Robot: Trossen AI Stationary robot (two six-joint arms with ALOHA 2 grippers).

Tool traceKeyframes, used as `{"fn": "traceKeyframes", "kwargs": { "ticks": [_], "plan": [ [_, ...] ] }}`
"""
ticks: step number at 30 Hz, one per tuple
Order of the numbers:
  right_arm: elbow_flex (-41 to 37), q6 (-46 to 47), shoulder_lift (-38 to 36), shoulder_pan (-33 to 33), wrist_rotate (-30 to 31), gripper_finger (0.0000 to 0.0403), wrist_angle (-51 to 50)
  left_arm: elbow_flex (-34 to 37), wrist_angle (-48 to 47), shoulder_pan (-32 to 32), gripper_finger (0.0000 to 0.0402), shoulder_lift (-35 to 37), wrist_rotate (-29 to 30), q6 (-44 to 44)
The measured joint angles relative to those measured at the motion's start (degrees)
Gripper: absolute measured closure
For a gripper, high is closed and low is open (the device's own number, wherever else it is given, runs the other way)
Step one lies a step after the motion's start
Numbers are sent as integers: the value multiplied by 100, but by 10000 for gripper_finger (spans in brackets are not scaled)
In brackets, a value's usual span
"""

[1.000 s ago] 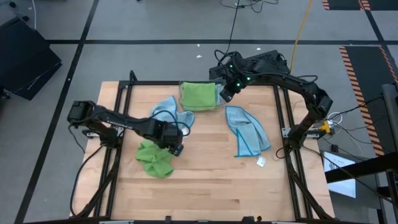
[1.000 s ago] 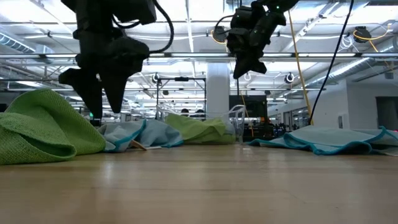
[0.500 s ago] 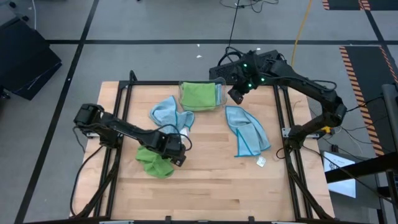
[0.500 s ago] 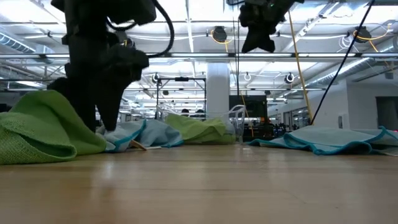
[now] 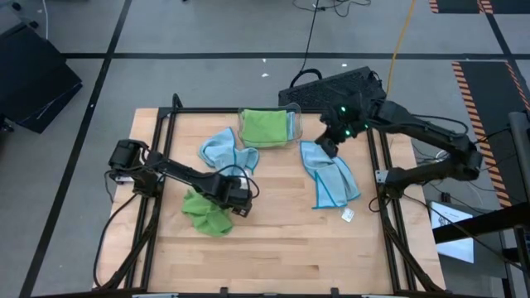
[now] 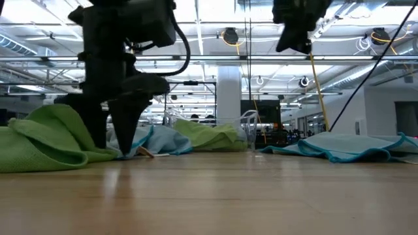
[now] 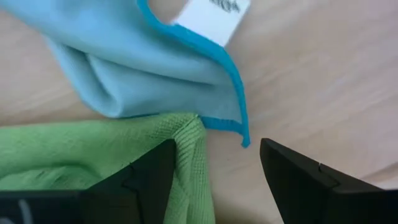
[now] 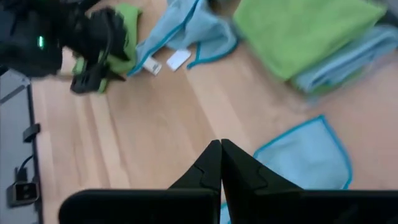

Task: Fold microfiber towels
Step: Fold the left blue microfiber cloth

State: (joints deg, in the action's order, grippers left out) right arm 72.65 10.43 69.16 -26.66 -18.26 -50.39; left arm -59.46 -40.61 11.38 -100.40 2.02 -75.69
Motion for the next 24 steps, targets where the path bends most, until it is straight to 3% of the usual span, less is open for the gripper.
{"fn": "traceKeyframes", "kwargs": {
  "ticks": [6,12,24],
  "plan": [
    [-807,402,-828,240,2,403,146,-768,-699,-172,163,31,236,9],
    [-1105,709,-1267,284,0,403,322,-853,-1029,-382,163,-180,314,-454],
    [-1111,976,-1437,280,-2,403,473,-857,-470,-405,179,-809,93,-294]
  ]
}}
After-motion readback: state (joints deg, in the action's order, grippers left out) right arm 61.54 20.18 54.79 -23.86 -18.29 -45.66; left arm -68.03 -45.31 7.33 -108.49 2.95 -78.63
